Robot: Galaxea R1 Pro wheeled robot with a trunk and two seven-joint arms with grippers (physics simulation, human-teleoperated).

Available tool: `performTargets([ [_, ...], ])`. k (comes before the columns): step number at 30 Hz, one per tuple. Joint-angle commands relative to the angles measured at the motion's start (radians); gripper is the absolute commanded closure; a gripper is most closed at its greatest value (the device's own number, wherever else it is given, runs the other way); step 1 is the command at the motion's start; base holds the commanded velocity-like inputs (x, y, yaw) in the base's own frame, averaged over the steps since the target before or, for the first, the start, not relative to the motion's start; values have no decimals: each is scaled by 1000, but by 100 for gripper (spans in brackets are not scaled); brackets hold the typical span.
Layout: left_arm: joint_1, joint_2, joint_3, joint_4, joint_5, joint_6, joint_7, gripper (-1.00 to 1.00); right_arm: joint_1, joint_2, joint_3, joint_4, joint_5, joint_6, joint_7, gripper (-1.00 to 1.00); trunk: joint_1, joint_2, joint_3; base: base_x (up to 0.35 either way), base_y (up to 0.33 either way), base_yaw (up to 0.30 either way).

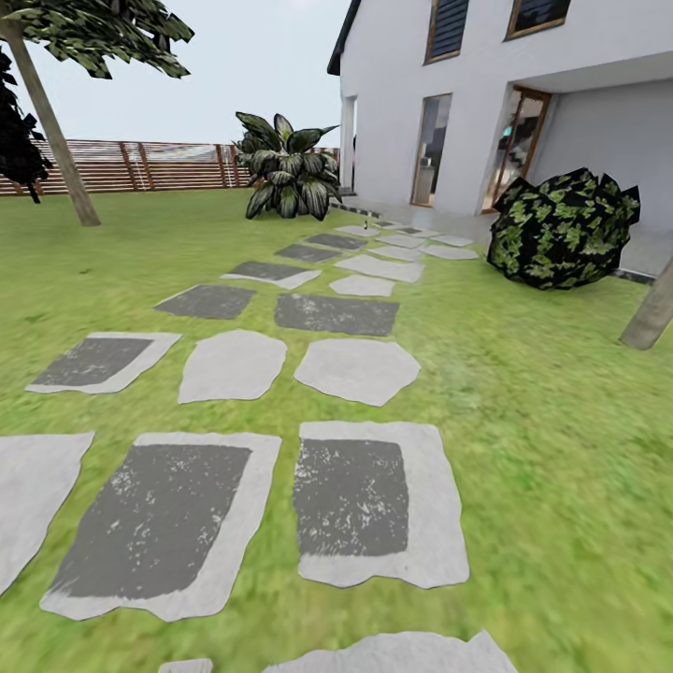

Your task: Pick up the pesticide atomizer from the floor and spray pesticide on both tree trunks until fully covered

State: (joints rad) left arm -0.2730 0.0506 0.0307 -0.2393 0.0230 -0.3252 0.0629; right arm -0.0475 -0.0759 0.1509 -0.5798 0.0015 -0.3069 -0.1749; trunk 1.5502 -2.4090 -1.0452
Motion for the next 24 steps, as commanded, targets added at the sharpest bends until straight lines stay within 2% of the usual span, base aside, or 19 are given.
performTargets([
  [1,0,0,0,0,0,0,0,-100,0,0,0,0,0,0,0,-100,0,0,0,340,0,0],
  [24,0,0,0,0,0,0,0,-100,0,0,1,5,0,0,0,-100,0,0,0,340,0,0],
])
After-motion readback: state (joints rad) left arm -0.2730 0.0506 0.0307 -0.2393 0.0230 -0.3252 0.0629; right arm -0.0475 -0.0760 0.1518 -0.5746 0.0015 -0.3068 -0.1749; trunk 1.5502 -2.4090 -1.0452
